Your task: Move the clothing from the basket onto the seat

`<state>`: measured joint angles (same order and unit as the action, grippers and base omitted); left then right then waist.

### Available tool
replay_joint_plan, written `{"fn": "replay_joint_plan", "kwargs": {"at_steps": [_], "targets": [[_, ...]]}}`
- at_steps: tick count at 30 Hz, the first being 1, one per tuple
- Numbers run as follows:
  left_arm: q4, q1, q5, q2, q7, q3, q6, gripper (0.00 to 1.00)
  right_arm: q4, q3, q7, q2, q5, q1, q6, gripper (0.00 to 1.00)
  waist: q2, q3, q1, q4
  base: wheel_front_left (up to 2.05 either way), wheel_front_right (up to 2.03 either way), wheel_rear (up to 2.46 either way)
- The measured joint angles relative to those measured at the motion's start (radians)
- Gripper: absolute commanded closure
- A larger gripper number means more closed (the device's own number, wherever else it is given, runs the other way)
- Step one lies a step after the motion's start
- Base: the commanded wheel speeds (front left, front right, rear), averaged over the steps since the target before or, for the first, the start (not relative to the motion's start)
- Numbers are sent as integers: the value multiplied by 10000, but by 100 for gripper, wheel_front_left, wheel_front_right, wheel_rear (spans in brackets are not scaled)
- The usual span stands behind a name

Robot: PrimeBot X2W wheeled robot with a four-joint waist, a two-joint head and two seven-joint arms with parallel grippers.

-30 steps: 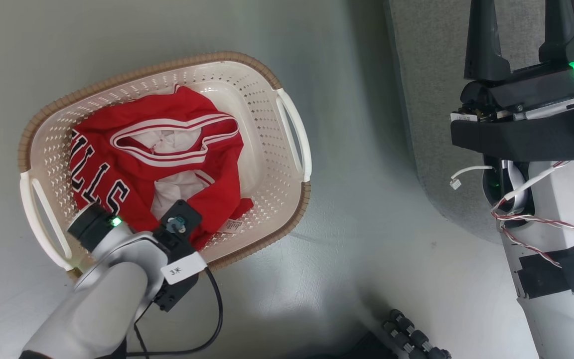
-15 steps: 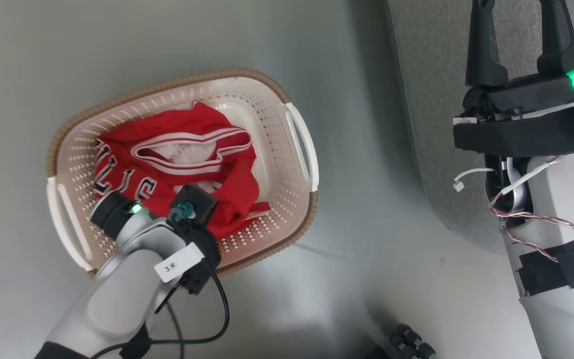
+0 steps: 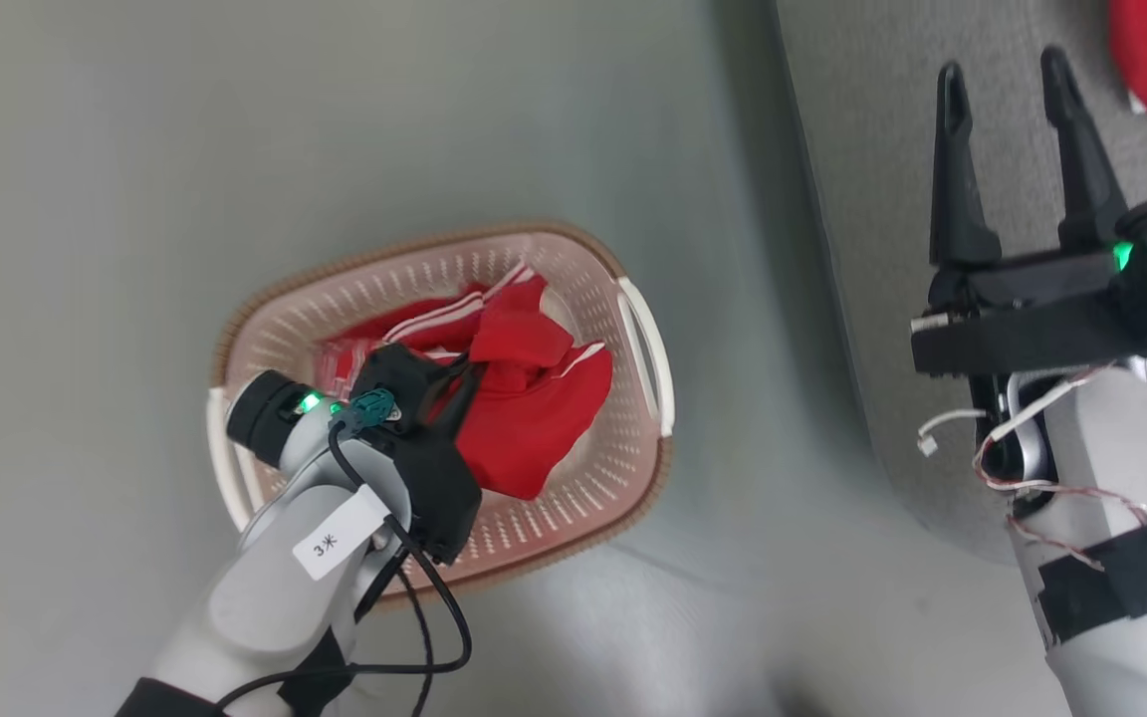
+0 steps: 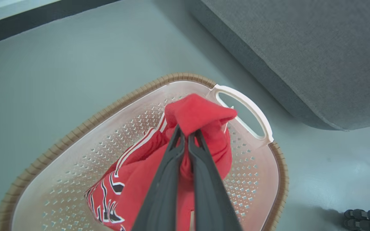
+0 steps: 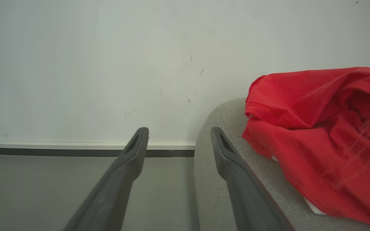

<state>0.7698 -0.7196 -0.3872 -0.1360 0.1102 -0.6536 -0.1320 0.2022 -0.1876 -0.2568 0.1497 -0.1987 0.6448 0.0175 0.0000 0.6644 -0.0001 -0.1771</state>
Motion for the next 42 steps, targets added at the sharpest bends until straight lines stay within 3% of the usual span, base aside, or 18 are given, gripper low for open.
{"fn": "replay_joint_plan", "kwargs": {"at_steps": [19,42], "targets": [[-196,-565,-1118,403,734,-334,0,100,679,334,0,94,-6,-1826,90,0,-1,-2735,0,1112,0,0,0],[-460,-110,-2405,159,863,-1104,0,100,1221,48,2,-334,-48,-4198,134,0,-1,-6220,-1,1976,0,0,0]]}}
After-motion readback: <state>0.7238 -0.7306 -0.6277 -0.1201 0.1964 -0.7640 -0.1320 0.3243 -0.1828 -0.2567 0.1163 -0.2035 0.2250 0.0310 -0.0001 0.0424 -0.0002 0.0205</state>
